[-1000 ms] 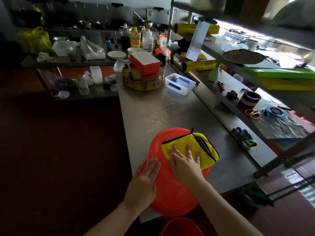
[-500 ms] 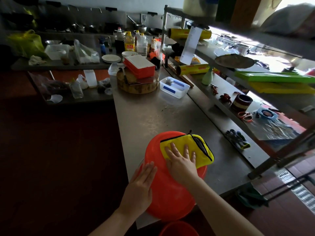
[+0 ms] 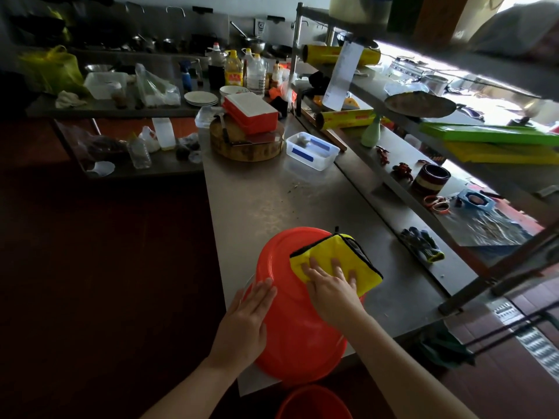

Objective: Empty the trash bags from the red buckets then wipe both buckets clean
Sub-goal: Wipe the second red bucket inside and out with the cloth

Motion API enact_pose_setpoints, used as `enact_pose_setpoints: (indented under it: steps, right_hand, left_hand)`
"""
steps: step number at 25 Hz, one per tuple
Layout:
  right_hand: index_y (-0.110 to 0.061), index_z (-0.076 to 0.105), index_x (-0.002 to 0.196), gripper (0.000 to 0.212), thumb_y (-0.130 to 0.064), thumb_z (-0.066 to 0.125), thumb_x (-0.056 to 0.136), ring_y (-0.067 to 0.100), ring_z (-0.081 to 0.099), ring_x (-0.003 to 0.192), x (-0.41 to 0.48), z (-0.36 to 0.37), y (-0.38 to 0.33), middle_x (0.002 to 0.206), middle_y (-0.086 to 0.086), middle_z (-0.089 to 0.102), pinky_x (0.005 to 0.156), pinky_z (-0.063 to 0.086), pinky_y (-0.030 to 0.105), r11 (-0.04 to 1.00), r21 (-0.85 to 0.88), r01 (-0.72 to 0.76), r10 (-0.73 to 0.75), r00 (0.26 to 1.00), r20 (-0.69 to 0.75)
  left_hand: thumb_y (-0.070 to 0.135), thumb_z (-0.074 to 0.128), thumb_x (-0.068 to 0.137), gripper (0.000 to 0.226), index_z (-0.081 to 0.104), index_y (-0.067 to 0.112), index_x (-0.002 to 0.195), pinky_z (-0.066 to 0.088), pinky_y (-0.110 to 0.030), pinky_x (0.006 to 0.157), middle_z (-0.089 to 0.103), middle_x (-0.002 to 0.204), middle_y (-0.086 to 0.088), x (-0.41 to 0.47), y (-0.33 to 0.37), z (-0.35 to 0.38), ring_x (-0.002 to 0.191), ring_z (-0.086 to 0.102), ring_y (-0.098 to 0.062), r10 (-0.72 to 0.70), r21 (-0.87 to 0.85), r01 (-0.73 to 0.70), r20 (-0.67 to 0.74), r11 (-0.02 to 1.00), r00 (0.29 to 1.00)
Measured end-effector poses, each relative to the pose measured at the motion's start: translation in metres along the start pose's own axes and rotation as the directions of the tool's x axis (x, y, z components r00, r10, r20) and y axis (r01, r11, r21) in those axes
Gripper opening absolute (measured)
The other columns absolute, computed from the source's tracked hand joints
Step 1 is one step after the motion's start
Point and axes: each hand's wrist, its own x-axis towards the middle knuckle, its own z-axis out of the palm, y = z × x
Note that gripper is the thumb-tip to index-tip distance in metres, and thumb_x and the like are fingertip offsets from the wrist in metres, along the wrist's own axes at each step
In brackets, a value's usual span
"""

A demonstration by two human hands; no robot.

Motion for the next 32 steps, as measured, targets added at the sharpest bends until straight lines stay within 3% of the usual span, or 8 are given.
enact_pose_setpoints:
  steps: [6,10,14,19,24,32]
  right_hand:
    - [-0.047,0.023,0.155,0.051,-0.052,0.019,0.104,0.032,0.005,0.156,-0.044,0.012,0.012,0.164,-0.025,0.015,0.115,-0.014,0.066,0.992,-0.128,0.017,-0.024,0.998,-0.053]
    - [-0.048,0.013,0.157,0.060,-0.059,0.026,0.100,0.030,0.001,0.156,-0.013,0.004,0.009,0.167,-0.018,0.008,0.124,0.004,0.054,0.993,-0.122,0.001,-0.009,0.998,-0.069]
    - [-0.046,0.011,0.158,0.066,-0.060,0.035,0.098,0.028,-0.005,0.156,0.042,-0.011,0.008,0.169,-0.012,-0.001,0.123,0.003,0.053,0.998,-0.036,-0.060,0.058,0.997,-0.054]
    - [-0.028,0.020,0.161,0.063,-0.045,0.041,0.103,0.032,0.005,0.156,0.062,-0.012,0.006,0.168,-0.002,0.019,0.125,0.007,0.052,0.999,0.004,-0.049,0.050,0.994,-0.093]
    - [-0.022,0.033,0.155,0.053,-0.040,0.037,0.105,0.029,0.022,0.152,0.013,-0.009,0.023,0.160,-0.001,0.038,0.123,0.017,0.047,1.000,-0.021,-0.004,0.002,0.996,-0.091]
    - [-0.022,0.035,0.155,0.055,-0.044,0.035,0.104,0.028,0.026,0.152,-0.036,0.007,0.029,0.158,-0.002,0.041,0.125,0.009,0.046,0.998,-0.056,0.021,-0.027,0.994,-0.105]
  left_hand:
    - [0.002,0.063,0.084,0.083,0.028,0.021,0.157,0.009,-0.033,0.124,0.022,0.164,0.007,-0.002,0.002,0.003,0.152,0.018,-0.010,-0.003,-0.040,0.002,-0.022,0.999,1.000]
    - [0.005,0.061,0.084,0.080,0.029,0.020,0.156,0.011,-0.033,0.124,0.025,0.163,0.006,0.001,0.002,0.002,0.152,0.016,-0.008,0.009,-0.032,-0.010,-0.023,0.999,1.000]
    - [0.005,0.062,0.084,0.081,0.027,0.023,0.156,0.013,-0.035,0.123,0.023,0.164,0.008,0.001,0.002,0.003,0.151,0.015,-0.004,-0.023,-0.043,0.023,-0.011,0.999,1.000]
    - [0.007,0.063,0.086,0.081,0.027,0.024,0.156,0.012,-0.036,0.122,0.023,0.164,0.008,0.001,0.004,0.005,0.151,0.014,-0.005,-0.036,-0.042,0.035,-0.018,0.998,0.999]
    - [0.007,0.063,0.087,0.081,0.026,0.023,0.157,0.012,-0.037,0.123,0.021,0.164,0.009,0.001,0.005,0.008,0.151,0.014,-0.005,-0.039,-0.049,0.038,-0.029,0.998,0.999]
    - [0.001,0.065,0.082,0.086,0.026,0.020,0.157,0.010,-0.033,0.124,0.020,0.165,0.009,-0.001,0.003,0.012,0.151,0.019,-0.008,-0.033,-0.074,0.031,-0.033,0.997,0.999]
